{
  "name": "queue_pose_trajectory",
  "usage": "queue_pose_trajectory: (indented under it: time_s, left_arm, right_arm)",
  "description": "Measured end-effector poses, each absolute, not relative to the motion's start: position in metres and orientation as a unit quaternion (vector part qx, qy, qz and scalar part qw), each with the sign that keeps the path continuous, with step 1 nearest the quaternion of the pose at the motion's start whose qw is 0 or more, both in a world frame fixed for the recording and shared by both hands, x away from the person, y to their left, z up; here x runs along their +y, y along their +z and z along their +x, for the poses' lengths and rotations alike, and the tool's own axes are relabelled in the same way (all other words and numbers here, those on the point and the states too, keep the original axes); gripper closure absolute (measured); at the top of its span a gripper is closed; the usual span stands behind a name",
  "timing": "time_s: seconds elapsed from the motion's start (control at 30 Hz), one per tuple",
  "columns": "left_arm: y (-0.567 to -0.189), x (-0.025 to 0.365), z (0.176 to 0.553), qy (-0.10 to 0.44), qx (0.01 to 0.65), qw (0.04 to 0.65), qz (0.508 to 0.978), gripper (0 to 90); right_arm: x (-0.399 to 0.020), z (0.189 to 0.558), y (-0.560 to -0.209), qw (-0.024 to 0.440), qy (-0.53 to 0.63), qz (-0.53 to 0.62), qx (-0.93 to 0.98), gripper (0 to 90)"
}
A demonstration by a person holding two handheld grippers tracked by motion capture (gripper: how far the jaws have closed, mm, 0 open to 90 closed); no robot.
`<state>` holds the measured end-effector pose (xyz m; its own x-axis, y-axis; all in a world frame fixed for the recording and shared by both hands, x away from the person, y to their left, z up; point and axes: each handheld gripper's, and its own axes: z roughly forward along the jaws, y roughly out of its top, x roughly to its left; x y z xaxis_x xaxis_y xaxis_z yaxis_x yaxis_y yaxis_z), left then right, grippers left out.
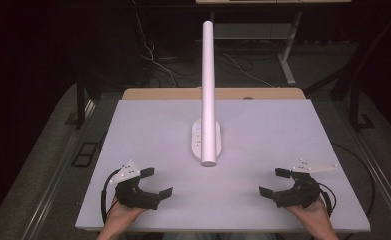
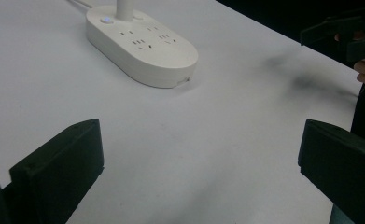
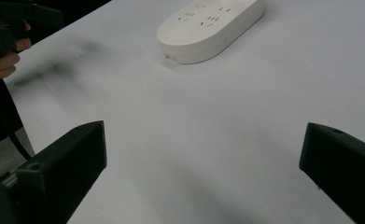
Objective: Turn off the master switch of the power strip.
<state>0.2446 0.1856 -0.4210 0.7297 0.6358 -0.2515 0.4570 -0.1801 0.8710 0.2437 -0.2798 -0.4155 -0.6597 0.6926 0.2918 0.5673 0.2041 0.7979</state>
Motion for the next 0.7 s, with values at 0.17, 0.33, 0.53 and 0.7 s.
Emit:
queue_pose_trajectory:
  time_s: [0.17,0.33,0.53,0.7]
  left_arm:
    - [-0.4205,0.1854,0.2442,0.087,0.355,0.530,0.765,0.0]
    - [-0.4201,0.1856,0.2447,0.085,0.354,0.530,0.766,0.0]
    - [-0.4194,0.1855,0.2457,0.084,0.350,0.525,0.771,0.0]
    - [-0.4176,0.1848,0.2454,0.086,0.350,0.525,0.771,0.0]
  right_arm:
    - [-0.2804,0.2440,-0.4154,0.063,0.482,0.408,0.773,0.0]
    - [-0.2831,0.2434,-0.4150,0.060,0.483,0.410,0.771,0.0]
    - [-0.2863,0.2424,-0.4150,0.053,0.480,0.413,0.772,0.0]
    - [-0.2874,0.2422,-0.4148,0.052,0.482,0.413,0.771,0.0]
